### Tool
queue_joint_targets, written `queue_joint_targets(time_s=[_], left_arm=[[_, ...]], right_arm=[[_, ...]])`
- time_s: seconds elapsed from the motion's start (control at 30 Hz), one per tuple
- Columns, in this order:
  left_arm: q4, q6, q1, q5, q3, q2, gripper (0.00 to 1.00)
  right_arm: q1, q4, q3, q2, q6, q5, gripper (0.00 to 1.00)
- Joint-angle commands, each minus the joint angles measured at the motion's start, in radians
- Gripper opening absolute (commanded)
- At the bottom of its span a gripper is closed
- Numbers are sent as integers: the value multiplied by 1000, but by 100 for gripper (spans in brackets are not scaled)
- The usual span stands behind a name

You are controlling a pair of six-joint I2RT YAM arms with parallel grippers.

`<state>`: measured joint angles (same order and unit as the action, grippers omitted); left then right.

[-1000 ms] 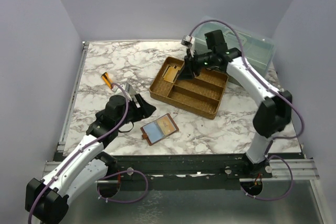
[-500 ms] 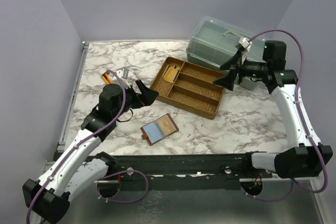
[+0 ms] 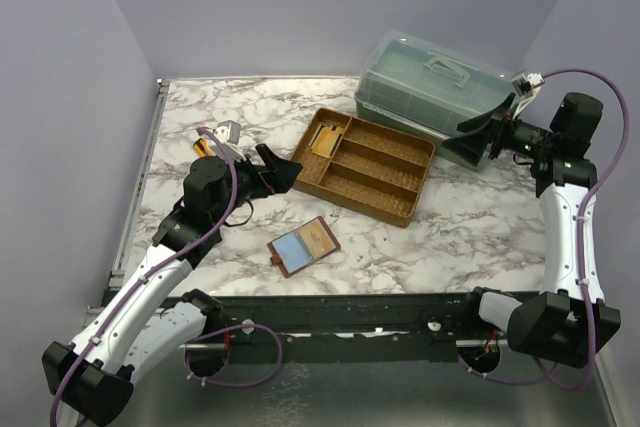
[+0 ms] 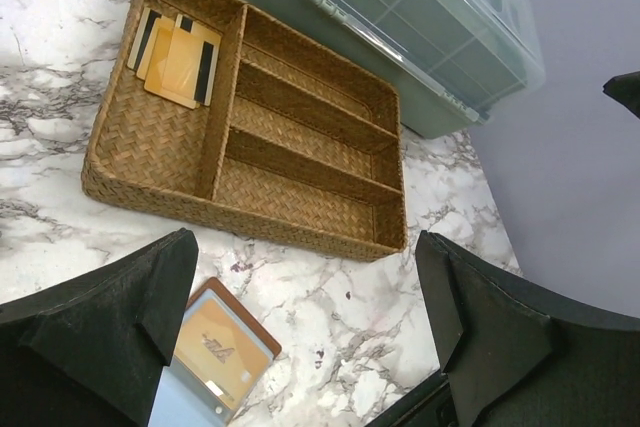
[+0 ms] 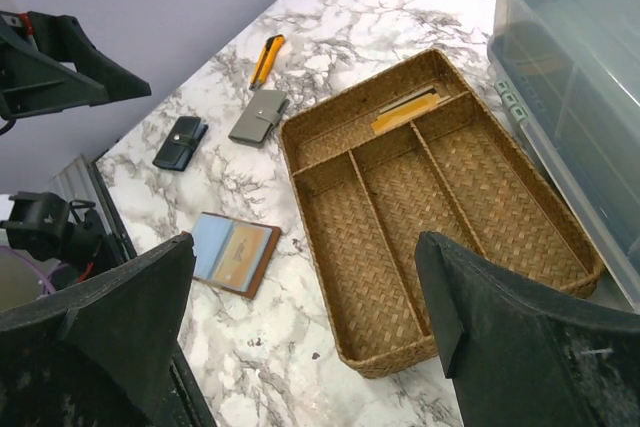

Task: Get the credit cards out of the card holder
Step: Reset both arms

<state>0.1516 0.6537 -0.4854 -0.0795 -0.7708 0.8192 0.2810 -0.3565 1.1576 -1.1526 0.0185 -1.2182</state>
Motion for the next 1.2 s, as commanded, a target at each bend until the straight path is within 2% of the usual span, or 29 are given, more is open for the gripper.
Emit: queue_joint_targets(time_s=[0.0, 0.1, 0.3, 0.53, 1.17], left_arm=[[-23, -5, 7, 43, 33, -30, 99], [-23, -6, 8, 50, 40, -39, 99], [-26, -21, 8, 49, 35, -29, 99], [-23, -35, 10, 55, 41, -35, 99], [-20, -29, 13, 69, 73, -59, 99]], right_arm=[[21, 10, 32, 7, 16, -7, 99], [27, 31, 21, 10, 39, 8, 99], [44, 66, 27, 19, 186, 108, 100], [80, 124, 5, 24, 273, 91, 100], [100, 146, -6, 28, 279, 67, 100]])
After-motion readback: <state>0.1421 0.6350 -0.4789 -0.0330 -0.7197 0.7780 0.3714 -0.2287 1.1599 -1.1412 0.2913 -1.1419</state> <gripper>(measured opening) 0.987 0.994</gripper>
